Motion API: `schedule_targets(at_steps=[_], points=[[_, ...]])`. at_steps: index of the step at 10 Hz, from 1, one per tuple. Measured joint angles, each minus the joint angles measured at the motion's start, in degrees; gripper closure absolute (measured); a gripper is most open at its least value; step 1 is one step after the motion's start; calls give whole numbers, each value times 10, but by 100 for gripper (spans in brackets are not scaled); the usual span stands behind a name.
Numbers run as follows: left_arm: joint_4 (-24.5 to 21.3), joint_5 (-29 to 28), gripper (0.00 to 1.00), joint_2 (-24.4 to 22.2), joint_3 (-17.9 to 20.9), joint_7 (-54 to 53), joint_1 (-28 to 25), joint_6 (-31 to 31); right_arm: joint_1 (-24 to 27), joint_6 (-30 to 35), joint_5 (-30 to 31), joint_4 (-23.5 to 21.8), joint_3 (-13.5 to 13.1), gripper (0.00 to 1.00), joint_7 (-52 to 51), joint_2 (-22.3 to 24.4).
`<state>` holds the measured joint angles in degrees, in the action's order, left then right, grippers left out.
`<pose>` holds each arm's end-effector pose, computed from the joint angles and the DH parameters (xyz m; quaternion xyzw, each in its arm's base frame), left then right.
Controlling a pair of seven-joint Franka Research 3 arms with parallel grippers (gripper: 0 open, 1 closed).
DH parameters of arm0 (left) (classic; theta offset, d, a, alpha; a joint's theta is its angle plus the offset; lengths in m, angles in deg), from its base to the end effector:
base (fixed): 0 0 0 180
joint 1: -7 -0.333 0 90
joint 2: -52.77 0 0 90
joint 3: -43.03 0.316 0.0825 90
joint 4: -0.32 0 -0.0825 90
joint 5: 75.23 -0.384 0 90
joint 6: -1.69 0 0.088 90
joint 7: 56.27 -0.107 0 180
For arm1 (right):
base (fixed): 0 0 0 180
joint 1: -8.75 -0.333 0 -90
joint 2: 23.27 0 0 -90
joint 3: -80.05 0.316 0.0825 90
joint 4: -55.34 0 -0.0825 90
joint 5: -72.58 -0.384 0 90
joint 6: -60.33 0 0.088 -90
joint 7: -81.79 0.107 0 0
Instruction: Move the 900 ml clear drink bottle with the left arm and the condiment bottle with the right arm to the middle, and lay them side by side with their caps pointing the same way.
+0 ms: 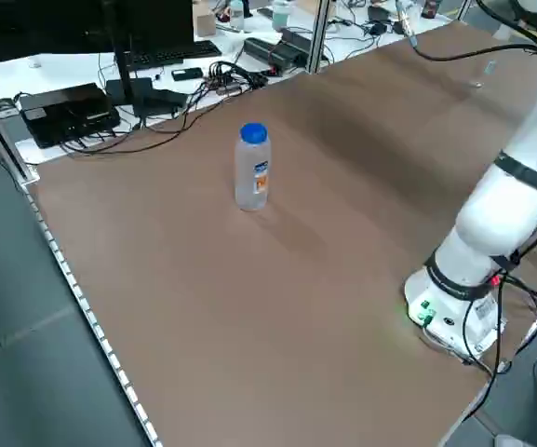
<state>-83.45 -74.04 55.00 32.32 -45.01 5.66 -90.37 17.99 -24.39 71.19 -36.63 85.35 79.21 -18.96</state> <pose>0.5631 -0.0926 0.6579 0.9983 0.0165 0.0498 0.0233 0.5204 -0.0310 0.6409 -0.9996 0.0113 0.0253 0.0101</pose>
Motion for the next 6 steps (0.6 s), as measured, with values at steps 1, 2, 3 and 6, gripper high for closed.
schedule_targets(at_steps=[1, 2, 3, 6], points=[[0, 3, 0, -1, 0, 1, -2, 0, 0, 0, 0, 0, 0, 2, 0, 0], [0, 4, 0, -1, 2, 1, -10, 0, 0, 0, 0, 0, 0, 2, 0, 0], [0, 5, 0, -2, 2, 1, -17, 1, 0, 0, 0, 0, 0, 2, 0, 0], [-8, 6, 0, 17, 4, 1, -26, 17, 0, 0, 0, 0, 0, 2, 0, 0]])
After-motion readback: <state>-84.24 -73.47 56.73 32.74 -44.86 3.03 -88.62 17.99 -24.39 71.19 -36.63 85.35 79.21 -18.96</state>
